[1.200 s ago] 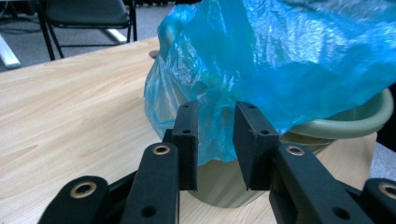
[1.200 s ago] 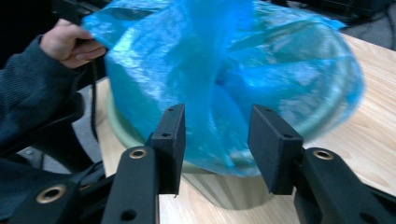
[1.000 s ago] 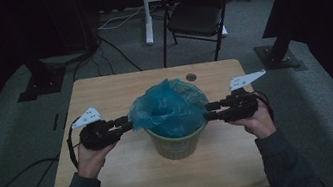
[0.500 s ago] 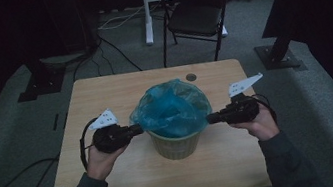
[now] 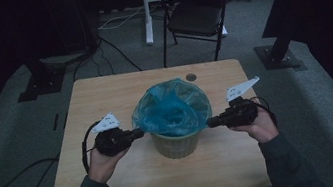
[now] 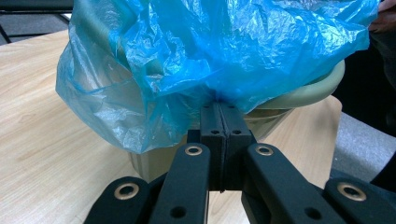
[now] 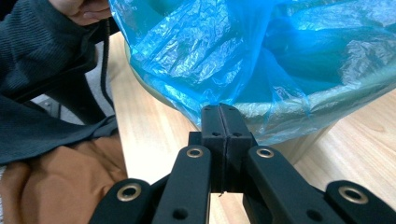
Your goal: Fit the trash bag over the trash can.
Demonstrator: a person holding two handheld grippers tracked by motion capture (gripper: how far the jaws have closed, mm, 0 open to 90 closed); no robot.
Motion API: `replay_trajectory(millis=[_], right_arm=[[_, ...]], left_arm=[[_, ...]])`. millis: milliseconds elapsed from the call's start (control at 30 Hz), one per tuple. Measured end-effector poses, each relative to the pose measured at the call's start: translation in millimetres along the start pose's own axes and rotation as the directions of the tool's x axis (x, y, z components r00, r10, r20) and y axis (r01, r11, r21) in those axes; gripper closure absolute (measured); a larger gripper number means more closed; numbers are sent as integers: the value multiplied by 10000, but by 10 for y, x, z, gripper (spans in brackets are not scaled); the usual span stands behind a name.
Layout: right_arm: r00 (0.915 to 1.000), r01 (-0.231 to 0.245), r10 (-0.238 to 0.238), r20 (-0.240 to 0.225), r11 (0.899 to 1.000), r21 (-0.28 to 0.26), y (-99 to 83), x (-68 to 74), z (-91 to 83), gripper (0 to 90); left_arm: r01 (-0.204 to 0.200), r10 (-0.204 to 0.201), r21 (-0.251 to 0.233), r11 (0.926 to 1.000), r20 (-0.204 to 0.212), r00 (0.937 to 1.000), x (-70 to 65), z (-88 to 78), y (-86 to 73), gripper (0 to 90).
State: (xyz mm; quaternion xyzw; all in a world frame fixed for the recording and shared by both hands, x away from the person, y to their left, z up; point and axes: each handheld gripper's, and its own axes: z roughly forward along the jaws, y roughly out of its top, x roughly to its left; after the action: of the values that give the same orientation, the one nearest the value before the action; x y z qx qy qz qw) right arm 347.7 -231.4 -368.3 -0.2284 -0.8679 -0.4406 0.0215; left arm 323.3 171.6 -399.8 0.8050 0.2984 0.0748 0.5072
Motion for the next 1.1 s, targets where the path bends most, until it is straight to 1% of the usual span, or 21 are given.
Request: replay_trajectory(millis=[67,167,200,267,400,500,533,567,600,633,667,733,767,800,833,867,967,1000,1033,1067,1100], right_arm=[[9999,-11,12,137,10000,-48,7,-23,1,900],[9995,-190,195,241,9996,-216,7,-77,3,900],[9994,-258,265,241,9993,-280,3,-93,3,900],[9993,-323,329,160,9988,-379,-15,-120,1,900],[9992,-359,363,174,9991,-228,-54,-128,2,900],[9992,-323,325,238,9994,-89,-69,-115,19,900],[9992,-297,299,246,9995,-101,-67,-112,18,900],[9992,-297,299,246,9995,-101,-67,-112,18,900],[9993,-250,254,288,9996,-125,-59,-108,9,900],[9992,-256,260,296,9995,-158,-54,-106,3,900],[9992,-240,245,318,9996,-166,-49,-106,-5,900],[9991,-237,245,349,9995,-214,-42,-102,-21,899],[9991,-237,245,349,9995,-214,-42,-102,-21,899],[9990,-242,252,363,9993,-286,-38,-101,-34,897],[9990,-242,252,363,9993,-286,-38,-101,-34,897],[9989,-236,248,395,9992,-312,-38,-101,-38,893],[9988,-248,259,404,9993,-281,-39,-101,-31,885],[9988,-248,259,404,9993,-281,-39,-101,-31,885],[9988,-248,259,404,9993,-282,-38,-102,-29,884],[9989,-249,261,400,9992,-305,-35,-104,-25,881],[9989,-236,248,392,9992,-316,-31,-105,-22,880]], left_arm=[[35,-35,-43,10000,-65,10000,21,26,15,896],[105,-105,-118,9999,-35,9999,42,56,23,897],[131,-131,-162,9998,-14,9999,49,78,23,897],[113,-113,-36,9999,-20,9999,47,105,14,897],[-138,137,297,9995,61,9999,-11,194,-5,897],[-231,230,327,9992,29,9997,-39,209,1,896],[-312,315,224,9993,-135,9994,-53,188,12,894],[-312,315,224,9993,-135,9994,-53,188,12,864],[-399,399,4,9992,-385,9985,-57,132,20,819],[-512,512,9,9987,-488,9975,-54,102,19,792],[-517,511,-84,9986,-572,9971,-51,73,12,757],[-432,416,-242,9988,-645,9970,-30,11,1,703],[-432,416,-242,9988,-645,9970,-30,11,1,678],[-398,366,-383,9985,-793,9962,-11,-41,-11,661],[-398,366,-383,9985,-793,9962,-11,-41,-11,630],[-336,285,-477,9983,-1041,9942,11,-82,-17,601],[-291,210,-738,9968,-1082,9939,39,-141,-9,524],[-291,210,-738,9968,-1082,9939,39,-141,-9,505],[-305,220,-850,9959,-991,9948,42,-156,1,505],[-389,284,-1074,9935,-981,9948,36,-175,41,469],[-426,315,-1174,9922,-944,9950,32,-180,68,456]])
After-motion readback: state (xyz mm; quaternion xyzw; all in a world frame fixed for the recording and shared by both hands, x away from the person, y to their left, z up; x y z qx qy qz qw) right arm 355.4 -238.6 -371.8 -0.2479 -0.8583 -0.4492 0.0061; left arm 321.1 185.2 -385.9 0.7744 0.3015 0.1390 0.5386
